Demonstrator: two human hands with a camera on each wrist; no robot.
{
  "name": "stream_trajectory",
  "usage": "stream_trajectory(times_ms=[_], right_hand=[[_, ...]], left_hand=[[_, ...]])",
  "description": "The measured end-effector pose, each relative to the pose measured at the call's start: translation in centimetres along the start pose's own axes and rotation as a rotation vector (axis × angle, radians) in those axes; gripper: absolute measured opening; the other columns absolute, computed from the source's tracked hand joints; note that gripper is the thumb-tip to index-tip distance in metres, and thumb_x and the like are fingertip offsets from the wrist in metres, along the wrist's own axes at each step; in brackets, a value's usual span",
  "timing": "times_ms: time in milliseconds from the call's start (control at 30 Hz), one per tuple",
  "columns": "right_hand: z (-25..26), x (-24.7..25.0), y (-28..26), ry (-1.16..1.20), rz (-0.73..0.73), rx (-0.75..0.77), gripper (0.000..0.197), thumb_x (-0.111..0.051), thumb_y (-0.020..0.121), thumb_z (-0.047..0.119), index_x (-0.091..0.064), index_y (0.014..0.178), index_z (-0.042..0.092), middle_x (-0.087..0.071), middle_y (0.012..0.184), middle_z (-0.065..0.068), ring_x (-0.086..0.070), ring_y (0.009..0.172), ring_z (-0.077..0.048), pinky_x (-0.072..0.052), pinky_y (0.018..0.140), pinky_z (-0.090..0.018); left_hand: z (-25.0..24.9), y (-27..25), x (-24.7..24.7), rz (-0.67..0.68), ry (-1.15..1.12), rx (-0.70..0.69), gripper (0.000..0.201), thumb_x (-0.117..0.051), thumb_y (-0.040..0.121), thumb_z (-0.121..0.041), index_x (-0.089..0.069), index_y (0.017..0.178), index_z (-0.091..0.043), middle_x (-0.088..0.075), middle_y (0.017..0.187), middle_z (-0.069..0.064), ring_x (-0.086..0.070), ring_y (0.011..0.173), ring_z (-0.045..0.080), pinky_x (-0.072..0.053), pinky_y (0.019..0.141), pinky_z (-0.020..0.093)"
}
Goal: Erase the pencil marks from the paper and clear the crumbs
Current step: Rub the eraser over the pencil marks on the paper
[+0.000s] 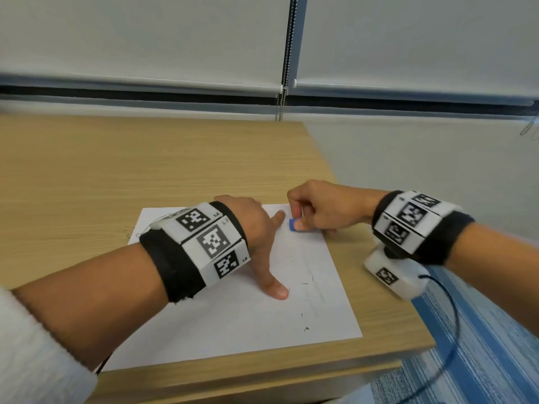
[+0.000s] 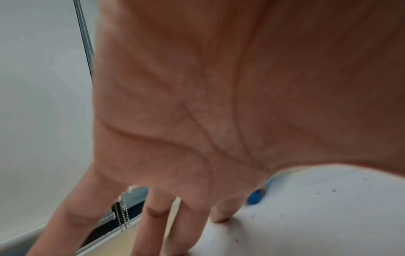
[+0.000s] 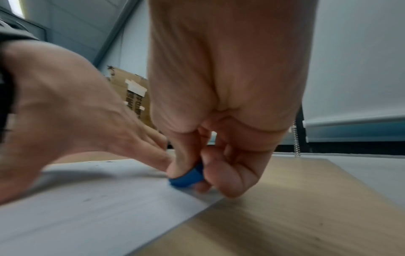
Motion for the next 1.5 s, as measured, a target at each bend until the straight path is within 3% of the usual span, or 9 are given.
stream_trajectory(times_ms=[100, 300, 400, 633, 867, 1067, 1167, 1333, 1500], right_hand=[[0.4, -0.6, -0.8, 0.006, 0.143, 0.033, 0.017, -0.068, 0.087, 0.021, -0.056, 0.077, 0.014, -0.054, 0.065, -0.004, -0.047, 0.037, -0.007, -0.049, 0.049, -0.032], [0.0, 0.7, 0.8, -0.105, -0.112, 0.003, 0.017, -0.065, 0.088, 0.025, -0.056, 0.086, 0.011, -0.051, 0.069, 0.008, -0.051, 0.056, -0.009, -0.046, 0.057, -0.031], [0.2, -0.6, -1.1, -0.086, -0.046, 0.041, 0.017, -0.067, 0.087, 0.025, -0.054, 0.081, 0.015, -0.050, 0.065, 0.008, -0.045, 0.056, -0.006, -0.040, 0.056, -0.022], [-0.5, 0.5, -0.4, -0.051, -0.060, -0.052, 0.017, -0.065, 0.089, 0.027, -0.057, 0.087, 0.012, -0.057, 0.067, 0.005, -0.060, 0.047, -0.020, -0.056, 0.062, -0.041], [-0.8, -0.9, -1.8, 0.124, 0.123, -0.020, 0.016, -0.067, 0.088, 0.021, -0.055, 0.080, 0.014, -0.057, 0.062, -0.003, -0.053, 0.040, -0.020, -0.048, 0.047, -0.032], [-1.7, 1.2, 0.1, 0.056, -0.060, -0.086, 0.017, -0.065, 0.089, 0.022, -0.054, 0.081, 0.012, -0.058, 0.066, -0.004, -0.058, 0.039, -0.015, -0.053, 0.056, -0.037], [-1.4, -0.4, -1.3, 0.109, 0.073, -0.049, 0.018, -0.067, 0.088, 0.019, -0.053, 0.080, 0.011, -0.058, 0.067, -0.009, -0.055, 0.041, -0.016, -0.049, 0.048, -0.031], [-0.4, 0.4, -1.2, -0.007, 0.086, -0.038, 0.016, -0.067, 0.088, 0.021, -0.056, 0.082, 0.011, -0.058, 0.067, -0.004, -0.058, 0.043, -0.019, -0.055, 0.053, -0.036], [-1.4, 0.9, -0.7, -0.067, 0.017, -0.118, 0.017, -0.063, 0.090, 0.026, -0.053, 0.086, 0.013, -0.060, 0.070, -0.002, -0.065, 0.052, -0.027, -0.056, 0.063, -0.041]], left_hand=[[0.0, 0.1, 0.1, 0.013, 0.000, 0.008, 0.145, -0.057, 0.044, -0.094, 0.026, 0.147, -0.034, 0.001, 0.162, 0.009, -0.020, 0.144, 0.031, -0.034, 0.109, 0.049], [-0.2, -0.2, 0.2, 0.032, 0.017, 0.012, 0.143, -0.057, 0.048, -0.092, 0.028, 0.146, -0.033, 0.001, 0.162, 0.011, -0.021, 0.144, 0.033, -0.033, 0.109, 0.051], [-0.3, 0.0, 0.3, 0.046, 0.017, 0.013, 0.144, -0.060, 0.049, -0.090, 0.027, 0.148, -0.031, -0.009, 0.161, 0.012, -0.024, 0.142, 0.033, -0.035, 0.108, 0.051], [-0.7, -0.4, 0.6, 0.044, 0.001, -0.042, 0.135, -0.064, 0.061, -0.081, 0.028, 0.147, -0.033, -0.021, 0.159, 0.011, -0.028, 0.142, 0.032, -0.033, 0.109, 0.044], [-0.9, -0.2, 0.8, 0.058, 0.020, -0.017, 0.141, -0.066, 0.056, -0.082, 0.029, 0.147, -0.031, -0.020, 0.159, 0.012, -0.035, 0.136, 0.032, -0.037, 0.107, 0.046], [-0.7, -0.4, 0.8, 0.061, 0.014, -0.017, 0.139, -0.065, 0.056, -0.083, 0.030, 0.146, -0.034, -0.018, 0.159, 0.012, -0.030, 0.140, 0.032, -0.035, 0.109, 0.048], [-0.4, -0.4, 0.7, 0.044, 0.025, -0.018, 0.140, -0.064, 0.052, -0.086, 0.028, 0.146, -0.038, -0.019, 0.158, 0.012, -0.033, 0.137, 0.031, -0.037, 0.107, 0.048], [-0.6, -0.8, 0.9, 0.064, 0.014, -0.002, 0.139, -0.064, 0.055, -0.085, 0.031, 0.144, -0.037, -0.009, 0.162, 0.009, -0.018, 0.145, 0.034, -0.023, 0.110, 0.062], [-0.4, -1.0, 0.9, 0.038, -0.008, -0.074, 0.135, -0.062, 0.059, -0.084, 0.026, 0.148, -0.034, 0.027, 0.158, 0.000, -0.007, 0.148, 0.032, -0.024, 0.113, 0.047]])
Point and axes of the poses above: each hand's wrist, its own y-axis towards the middle knuckle, its own x-axis out of the back of the hand, z = x × y, the point moved 4 cm from there along y, towards the middle knuckle
